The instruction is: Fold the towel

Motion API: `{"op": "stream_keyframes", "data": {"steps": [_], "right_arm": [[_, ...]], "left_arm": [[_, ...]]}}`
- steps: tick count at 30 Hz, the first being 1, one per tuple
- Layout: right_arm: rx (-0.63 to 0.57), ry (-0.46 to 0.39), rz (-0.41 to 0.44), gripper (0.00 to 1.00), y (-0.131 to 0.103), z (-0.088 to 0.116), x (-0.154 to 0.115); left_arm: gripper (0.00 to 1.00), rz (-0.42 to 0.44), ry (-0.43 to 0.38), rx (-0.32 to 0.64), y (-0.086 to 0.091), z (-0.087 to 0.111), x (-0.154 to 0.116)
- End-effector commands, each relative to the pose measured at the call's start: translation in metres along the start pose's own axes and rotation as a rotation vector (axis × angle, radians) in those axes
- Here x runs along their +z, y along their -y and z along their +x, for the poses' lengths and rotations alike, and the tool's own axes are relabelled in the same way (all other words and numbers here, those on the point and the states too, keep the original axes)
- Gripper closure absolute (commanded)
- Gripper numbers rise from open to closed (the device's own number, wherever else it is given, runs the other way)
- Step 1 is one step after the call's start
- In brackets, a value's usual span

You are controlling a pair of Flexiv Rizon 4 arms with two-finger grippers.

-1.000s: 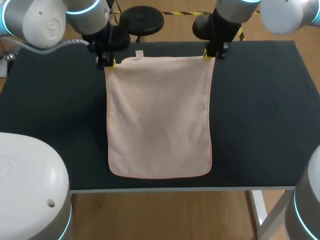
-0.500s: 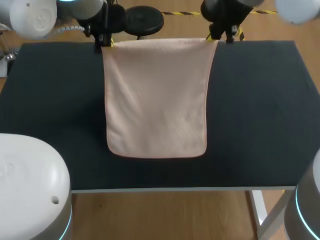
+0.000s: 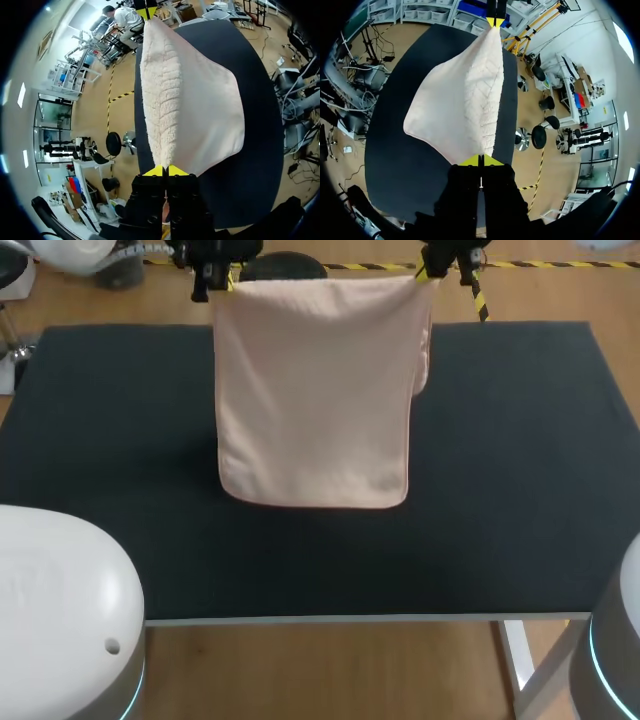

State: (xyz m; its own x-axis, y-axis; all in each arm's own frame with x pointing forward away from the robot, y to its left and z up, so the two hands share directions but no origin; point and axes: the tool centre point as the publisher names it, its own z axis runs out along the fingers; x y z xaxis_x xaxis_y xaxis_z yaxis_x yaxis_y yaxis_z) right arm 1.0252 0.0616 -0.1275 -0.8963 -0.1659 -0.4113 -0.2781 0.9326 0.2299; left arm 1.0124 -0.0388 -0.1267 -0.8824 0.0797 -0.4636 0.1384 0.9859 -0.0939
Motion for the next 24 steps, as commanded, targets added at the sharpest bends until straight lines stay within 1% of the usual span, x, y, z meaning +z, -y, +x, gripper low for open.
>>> {"op": "stream_keyframes", "data": {"steps": [1, 6, 7, 12, 13, 15, 19, 21, 24], "right_arm": [[-0.020, -0.013, -0.007, 1.00, 0.002, -0.023, -0.004], [-0.047, -0.011, -0.043, 1.00, 0.002, -0.043, -0.004], [-0.053, -0.009, -0.044, 1.00, 0.003, -0.049, -0.003], [-0.063, -0.003, -0.057, 1.00, 0.005, -0.070, -0.002], [-0.070, 0.001, -0.057, 1.00, 0.005, -0.077, -0.003], [-0.085, 0.022, -0.055, 1.00, 0.004, -0.086, -0.010], [-0.120, 0.067, -0.040, 1.00, 0.001, -0.104, -0.028], [-0.130, 0.091, -0.049, 1.00, 0.000, -0.115, -0.037], [-0.147, 0.105, -0.041, 1.00, 0.000, -0.130, -0.041]], "left_arm": [[1.00, -0.019, 0.010, -0.005, 0.002, -0.022, 0.000], [1.00, -0.026, 0.042, -0.013, 0.002, -0.039, 0.000], [1.00, -0.038, 0.053, -0.015, 0.003, -0.044, 0.001], [1.00, -0.028, 0.066, -0.021, 0.004, -0.063, 0.007], [1.00, -0.031, 0.071, -0.020, 0.005, -0.069, 0.006], [1.00, -0.021, 0.090, -0.019, 0.005, -0.078, 0.003], [1.00, -0.028, 0.122, -0.003, 0.008, -0.098, -0.010], [1.00, -0.036, 0.140, 0.006, 0.010, -0.110, -0.016], [1.00, -0.041, 0.163, 0.015, 0.011, -0.126, -0.020]]}}
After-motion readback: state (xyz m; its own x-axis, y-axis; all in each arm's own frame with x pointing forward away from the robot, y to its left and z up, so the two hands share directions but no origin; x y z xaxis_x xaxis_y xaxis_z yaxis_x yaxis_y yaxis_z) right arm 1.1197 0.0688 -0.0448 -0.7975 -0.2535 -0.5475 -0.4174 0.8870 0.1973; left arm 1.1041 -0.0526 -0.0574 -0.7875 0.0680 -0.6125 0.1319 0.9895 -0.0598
